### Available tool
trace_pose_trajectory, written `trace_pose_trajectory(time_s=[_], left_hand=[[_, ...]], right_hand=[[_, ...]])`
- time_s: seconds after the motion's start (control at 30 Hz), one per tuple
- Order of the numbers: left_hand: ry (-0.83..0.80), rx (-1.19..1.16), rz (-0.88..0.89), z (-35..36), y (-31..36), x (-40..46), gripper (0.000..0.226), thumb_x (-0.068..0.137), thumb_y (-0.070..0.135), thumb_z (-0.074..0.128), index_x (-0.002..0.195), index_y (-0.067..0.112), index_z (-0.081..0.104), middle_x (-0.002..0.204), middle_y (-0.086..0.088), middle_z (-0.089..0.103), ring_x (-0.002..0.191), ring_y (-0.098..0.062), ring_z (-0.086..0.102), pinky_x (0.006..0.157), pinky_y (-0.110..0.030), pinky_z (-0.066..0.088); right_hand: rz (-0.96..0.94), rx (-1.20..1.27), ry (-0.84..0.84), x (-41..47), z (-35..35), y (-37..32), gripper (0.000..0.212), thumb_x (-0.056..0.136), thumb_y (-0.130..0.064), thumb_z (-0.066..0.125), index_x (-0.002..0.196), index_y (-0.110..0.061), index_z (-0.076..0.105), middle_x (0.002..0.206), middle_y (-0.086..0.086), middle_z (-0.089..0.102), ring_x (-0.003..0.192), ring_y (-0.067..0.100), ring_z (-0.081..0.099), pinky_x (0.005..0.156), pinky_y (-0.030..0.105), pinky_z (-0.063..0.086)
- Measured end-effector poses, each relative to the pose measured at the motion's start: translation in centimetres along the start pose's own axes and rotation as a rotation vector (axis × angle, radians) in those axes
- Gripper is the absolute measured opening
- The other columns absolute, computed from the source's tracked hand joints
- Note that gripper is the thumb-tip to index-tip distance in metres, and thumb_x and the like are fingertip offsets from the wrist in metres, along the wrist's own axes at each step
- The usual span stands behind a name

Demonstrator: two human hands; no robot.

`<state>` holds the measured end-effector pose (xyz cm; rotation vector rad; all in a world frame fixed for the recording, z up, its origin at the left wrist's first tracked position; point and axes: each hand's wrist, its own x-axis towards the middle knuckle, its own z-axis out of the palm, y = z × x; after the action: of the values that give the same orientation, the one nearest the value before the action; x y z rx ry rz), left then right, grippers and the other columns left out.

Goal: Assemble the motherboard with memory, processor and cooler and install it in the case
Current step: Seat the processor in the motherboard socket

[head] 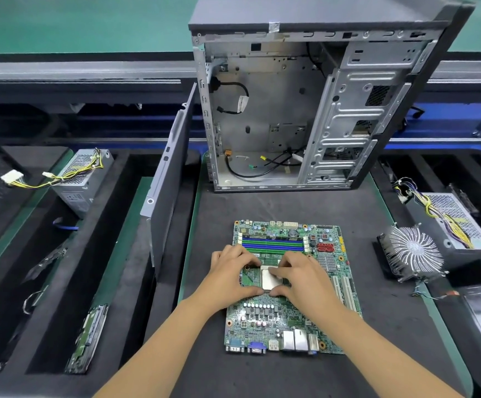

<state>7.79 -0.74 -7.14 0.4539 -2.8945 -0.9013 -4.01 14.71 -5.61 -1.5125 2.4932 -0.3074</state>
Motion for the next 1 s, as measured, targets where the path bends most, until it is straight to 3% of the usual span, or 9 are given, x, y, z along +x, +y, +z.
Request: trace_pose_trajectory(time_s=[0.1,0.2,0.33,0.53,0.67,0.73,0.87,0.93,1.0], left_hand=[[-0.019,0.005,-0.016,-0.1,0.1,0.1,0.05,0.069,0.053,0.076,0.111,0.035,0.056,0.104,0.019,0.044,0.104,-0.002,0.035,0.09,-0.022,0.019],[-0.055,0.017,-0.026,-0.3,0.1,0.3,0.049,0.069,0.053,0.076,0.11,0.036,0.055,0.103,0.019,0.044,0.104,-0.002,0.035,0.091,-0.024,0.02],[-0.033,-0.023,-0.049,-0.4,0.3,0.6,0.03,0.081,0.054,0.064,0.105,0.037,0.058,0.098,0.019,0.047,0.1,-0.001,0.037,0.094,-0.026,0.021],[0.065,-0.007,-0.181,0.4,1.6,0.8,0.023,0.079,0.045,0.071,0.095,0.035,0.058,0.093,0.017,0.051,0.096,-0.002,0.04,0.08,-0.026,0.018],[0.031,0.024,-0.23,0.2,2.2,1.0,0.023,0.08,0.042,0.071,0.095,0.034,0.056,0.093,0.018,0.048,0.097,-0.004,0.039,0.078,-0.028,0.017],[0.025,0.041,-0.224,-0.3,2.5,1.1,0.023,0.08,0.041,0.071,0.097,0.032,0.058,0.093,0.018,0.048,0.097,-0.005,0.04,0.081,-0.027,0.019],[0.096,0.101,-0.192,-1.0,3.0,0.8,0.012,0.087,0.039,0.065,0.091,0.029,0.059,0.088,0.015,0.054,0.092,-0.007,0.044,0.088,-0.026,0.026],[0.095,0.103,-0.235,-1.3,3.3,0.6,0.013,0.09,0.037,0.062,0.083,0.027,0.058,0.074,0.013,0.053,0.084,-0.01,0.049,0.087,-0.029,0.035],[0.068,0.112,-0.323,-1.7,3.7,0.6,0.019,0.091,0.039,0.061,0.078,0.025,0.058,0.069,0.01,0.055,0.08,-0.014,0.057,0.076,-0.031,0.046]], right_hand=[[-0.01,-0.027,-0.002,0.1,-0.1,-0.1,0.046,0.079,-0.048,0.067,0.12,-0.027,0.065,0.099,-0.006,0.052,0.086,0.012,0.032,0.074,0.027,0.025],[-0.024,-0.089,-0.045,0.4,-0.3,-0.2,0.044,0.079,-0.052,0.064,0.116,-0.029,0.066,0.101,-0.007,0.052,0.097,0.015,0.043,0.076,0.029,0.025],[-0.015,-0.115,-0.05,0.5,-0.4,-0.3,0.044,0.079,-0.054,0.062,0.117,-0.033,0.065,0.104,-0.008,0.053,0.103,0.016,0.044,0.081,0.03,0.028],[-0.008,-0.123,-0.048,0.1,-0.1,-0.2,0.049,0.08,-0.054,0.061,0.125,-0.035,0.059,0.108,-0.009,0.051,0.106,0.015,0.043,0.079,0.029,0.024],[0.086,0.198,-0.072,-0.3,-0.9,0.2,0.055,0.077,-0.051,0.068,0.129,-0.035,0.056,0.111,-0.011,0.047,0.11,0.011,0.043,0.091,0.026,0.033],[0.141,0.376,-0.018,-0.7,-1.4,0.0,0.043,0.084,-0.038,0.068,0.125,-0.029,0.06,0.11,-0.011,0.047,0.11,0.011,0.046,0.093,0.023,0.035],[0.215,0.441,0.169,-2.3,-1.7,-0.5,0.018,0.088,-0.021,0.067,0.105,-0.025,0.07,0.098,-0.006,0.054,0.087,0.007,0.053,0.078,0.007,0.037],[0.354,0.485,0.155,-2.8,-2.0,-0.5,0.003,0.089,-0.023,0.065,0.089,-0.026,0.063,0.079,-0.001,0.062,0.067,0.014,0.059,0.064,0.013,0.046],[0.529,0.575,0.024,-2.7,-2.1,-0.2,0.014,0.088,-0.027,0.067,0.087,-0.017,0.058,0.068,0.005,0.065,0.053,0.016,0.062,0.053,0.026,0.05]])
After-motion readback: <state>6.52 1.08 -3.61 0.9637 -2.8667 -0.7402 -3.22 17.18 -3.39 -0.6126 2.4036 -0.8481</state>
